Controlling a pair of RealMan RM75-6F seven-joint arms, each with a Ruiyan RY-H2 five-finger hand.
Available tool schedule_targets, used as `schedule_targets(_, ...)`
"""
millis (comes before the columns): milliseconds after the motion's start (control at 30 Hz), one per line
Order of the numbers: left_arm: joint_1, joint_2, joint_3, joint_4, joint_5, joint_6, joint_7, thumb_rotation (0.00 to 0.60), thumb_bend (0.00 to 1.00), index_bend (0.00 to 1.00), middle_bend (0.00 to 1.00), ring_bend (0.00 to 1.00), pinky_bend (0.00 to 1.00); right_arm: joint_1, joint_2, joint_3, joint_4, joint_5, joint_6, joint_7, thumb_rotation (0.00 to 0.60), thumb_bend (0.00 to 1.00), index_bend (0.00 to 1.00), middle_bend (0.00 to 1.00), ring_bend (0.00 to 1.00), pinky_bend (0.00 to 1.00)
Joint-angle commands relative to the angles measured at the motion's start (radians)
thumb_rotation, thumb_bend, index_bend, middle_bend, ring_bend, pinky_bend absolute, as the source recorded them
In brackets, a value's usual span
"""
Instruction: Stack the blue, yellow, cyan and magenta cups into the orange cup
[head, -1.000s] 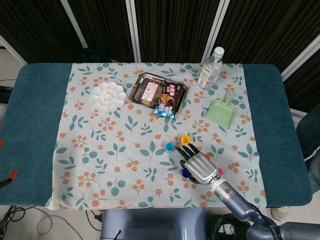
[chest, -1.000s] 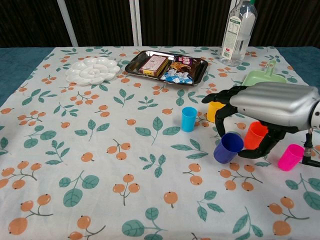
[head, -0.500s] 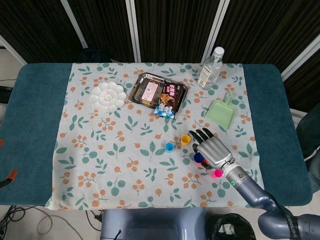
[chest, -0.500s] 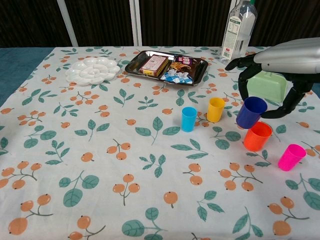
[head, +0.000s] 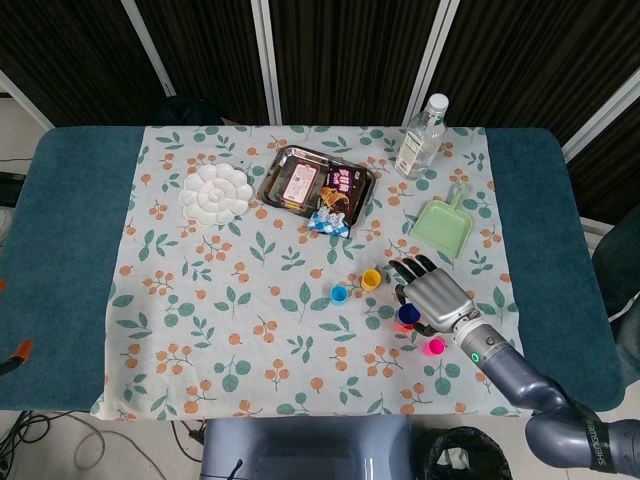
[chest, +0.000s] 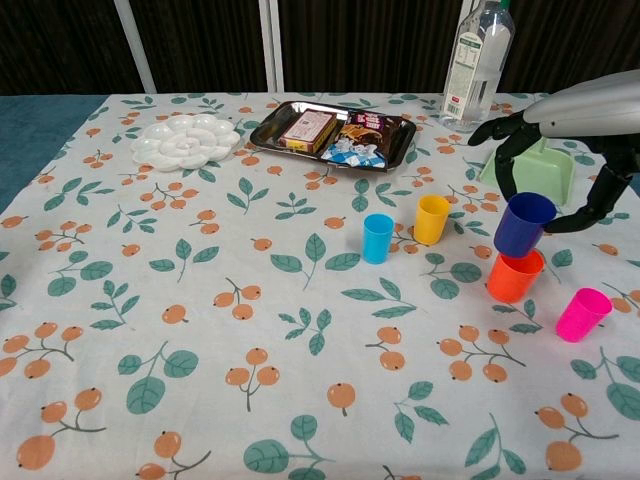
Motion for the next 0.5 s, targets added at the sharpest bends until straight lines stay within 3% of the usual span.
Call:
schedule_targets(33,0.0,0.0,0.0,0.0,0.0,0.001,0.0,0.6,0.19,0.16,0.1,0.0,0.0,0.007,-0.002,-0.008,0.005,0.005,-0.006,0.001,0.6,0.39,0.49,0.0,0.05,0.09)
schedule_targets(500,0.001,0.0,-0.001,0.001,-0.001,0.001,-0.001,0.6,0.19,0.16,0.1,0.0,0.0,0.029,0.007,-0.041,0.022,0.028,-0.01,0.007,0.6,0.39,0.49,0.0,0.05,0.09)
